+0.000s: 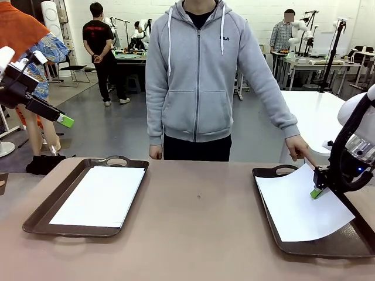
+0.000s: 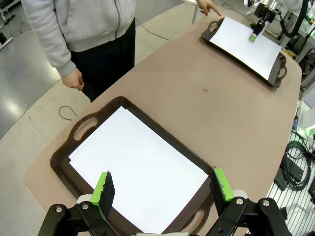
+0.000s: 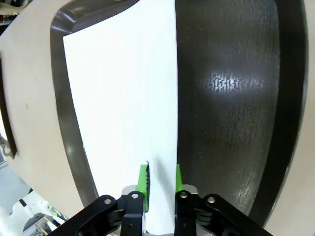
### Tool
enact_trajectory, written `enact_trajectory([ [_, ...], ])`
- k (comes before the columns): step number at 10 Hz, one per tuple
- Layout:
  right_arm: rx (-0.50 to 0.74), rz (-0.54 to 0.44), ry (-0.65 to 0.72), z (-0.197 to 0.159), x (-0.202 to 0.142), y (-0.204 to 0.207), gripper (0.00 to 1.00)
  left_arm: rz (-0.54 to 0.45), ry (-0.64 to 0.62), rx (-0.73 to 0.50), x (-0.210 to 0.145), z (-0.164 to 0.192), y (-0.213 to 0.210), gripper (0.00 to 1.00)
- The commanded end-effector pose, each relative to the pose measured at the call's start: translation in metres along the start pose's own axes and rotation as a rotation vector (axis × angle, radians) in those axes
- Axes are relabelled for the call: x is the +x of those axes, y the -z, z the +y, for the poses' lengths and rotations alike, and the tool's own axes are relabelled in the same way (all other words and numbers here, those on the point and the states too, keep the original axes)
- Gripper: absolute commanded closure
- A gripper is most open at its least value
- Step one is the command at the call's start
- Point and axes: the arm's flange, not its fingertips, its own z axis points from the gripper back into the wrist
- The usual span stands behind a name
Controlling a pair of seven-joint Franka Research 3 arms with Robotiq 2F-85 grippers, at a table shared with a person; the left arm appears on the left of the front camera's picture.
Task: Sort the A4 documents.
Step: Place the A4 Paper in the designated Handle tray.
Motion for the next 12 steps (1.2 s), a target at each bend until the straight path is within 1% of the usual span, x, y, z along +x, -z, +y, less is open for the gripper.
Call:
enact_trajectory([
  [1,-0.067,-0.003,0.037,-0.002,-0.005,0.0,0.62,-0.003,0.008,0.0,-0.001,0.001,0.0,0.0],
  [2,-0.08,-0.008,0.042,-0.003,-0.007,-0.002,0.5,-0.003,0.008,0.0,-0.001,0.001,0.0,0.0],
  [3,-0.1,-0.014,0.051,-0.005,-0.009,-0.004,0.43,-0.003,0.008,0.0,-0.001,0.001,0.0,0.0],
  [4,-0.129,-0.018,0.064,-0.009,-0.011,-0.007,0.32,-0.003,0.008,0.0,-0.001,0.001,0.0,0.0],
  [5,-0.142,-0.027,0.075,-0.011,-0.014,-0.011,0.25,-0.003,0.008,0.0,-0.001,0.001,0.0,0.0],
  [6,-0.137,-0.038,0.083,-0.013,-0.017,-0.014,0.13,-0.003,0.008,0.0,-0.001,0.001,0.0,0.0],
  [7,-0.135,-0.045,0.089,-0.015,-0.019,-0.014,0.06,-0.003,0.008,0.0,-0.001,0.001,0.0,0.0],
  [8,-0.134,-0.048,0.092,-0.015,-0.02,-0.014,0.15,-0.003,0.008,0.0,-0.001,0.001,0.0,0.0],
  [9,-0.133,-0.052,0.093,-0.015,-0.02,-0.014,0.0,-0.003,0.008,0.0,-0.001,0.001,0.0,0.0],
  [11,-0.104,-0.049,0.116,-0.015,-0.02,-0.014,0.0,-0.003,0.008,0.0,-0.001,0.001,0.0,0.0],
  [12,-0.107,-0.04,0.076,-0.018,-0.014,-0.017,0.0,-0.003,0.008,0.0,-0.001,0.001,0.0,0.0],
])
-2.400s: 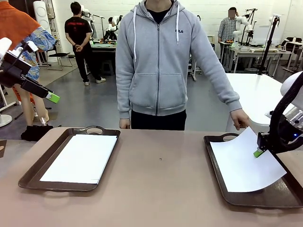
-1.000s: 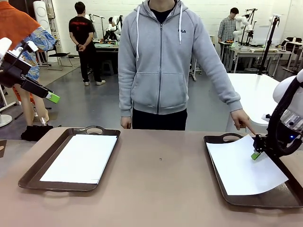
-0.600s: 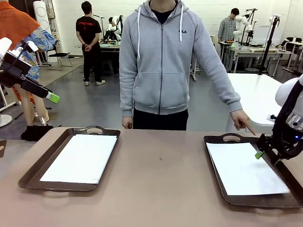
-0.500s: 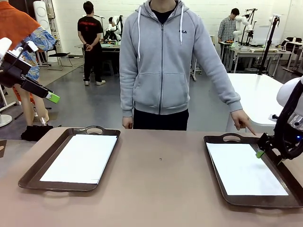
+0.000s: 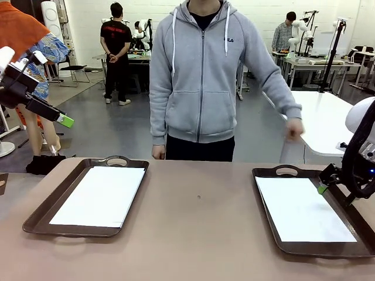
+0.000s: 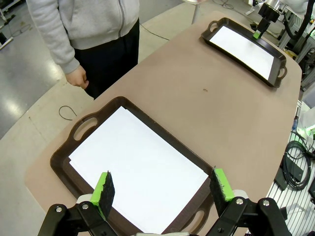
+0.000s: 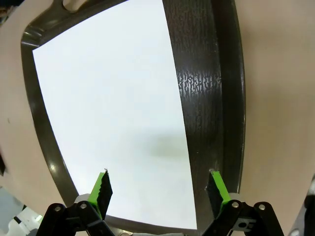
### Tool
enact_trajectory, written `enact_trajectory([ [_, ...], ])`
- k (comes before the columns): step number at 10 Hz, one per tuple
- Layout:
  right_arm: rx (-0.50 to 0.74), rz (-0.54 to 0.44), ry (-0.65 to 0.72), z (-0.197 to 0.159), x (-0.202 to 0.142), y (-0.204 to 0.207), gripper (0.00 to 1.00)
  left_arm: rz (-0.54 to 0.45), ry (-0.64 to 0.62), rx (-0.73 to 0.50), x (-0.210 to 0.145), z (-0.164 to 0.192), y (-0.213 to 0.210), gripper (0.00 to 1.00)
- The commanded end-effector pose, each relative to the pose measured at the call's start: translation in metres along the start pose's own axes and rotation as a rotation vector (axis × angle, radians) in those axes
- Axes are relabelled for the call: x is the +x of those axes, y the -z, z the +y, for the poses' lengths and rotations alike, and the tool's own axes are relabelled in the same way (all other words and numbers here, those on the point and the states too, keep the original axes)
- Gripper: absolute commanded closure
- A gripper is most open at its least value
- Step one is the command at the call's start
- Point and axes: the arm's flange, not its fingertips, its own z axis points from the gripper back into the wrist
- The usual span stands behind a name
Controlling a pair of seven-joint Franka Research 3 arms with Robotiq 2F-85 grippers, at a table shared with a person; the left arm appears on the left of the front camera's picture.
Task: Sort the A4 documents.
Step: Place the A4 Paper in the designated Handle tray.
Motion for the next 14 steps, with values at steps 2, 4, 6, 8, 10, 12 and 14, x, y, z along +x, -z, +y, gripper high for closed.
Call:
enact_trajectory([
  [2,-0.002,-0.001,-0.007,0.0001,0.0005,-0.0008,0.0,-0.003,0.008,0.0,-0.0014,0.0009,-0.0001,0.0],
  [4,-0.002,-0.001,-0.007,0.0001,0.0005,-0.0008,0.0,-0.003,0.008,0.0,-0.0014,0.0009,-0.0001,0.0],
  [6,-0.002,-0.001,-0.007,0.0001,0.0005,-0.0008,0.0,-0.003,0.008,0.0,-0.0014,0.0009,-0.0001,0.0],
  [8,-0.002,-0.001,-0.007,0.0001,0.0005,-0.0008,0.0,-0.003,0.008,0.0,-0.0014,0.0009,-0.0001,0.0],
  [10,-0.002,-0.001,-0.007,0.0001,0.0005,-0.0008,0.0,-0.003,0.008,0.0,-0.0014,0.0009,-0.0001,0.0],
  [12,-0.002,-0.001,-0.007,0.0001,0.0005,-0.0008,0.0,-0.003,0.008,0.0,-0.0014,0.0009,-0.0001,0.0],
  [14,-0.002,-0.001,-0.007,0.0001,0.0005,-0.0008,0.0,-0.003,0.008,0.0,-0.0014,0.0009,-0.0001,0.0],
])
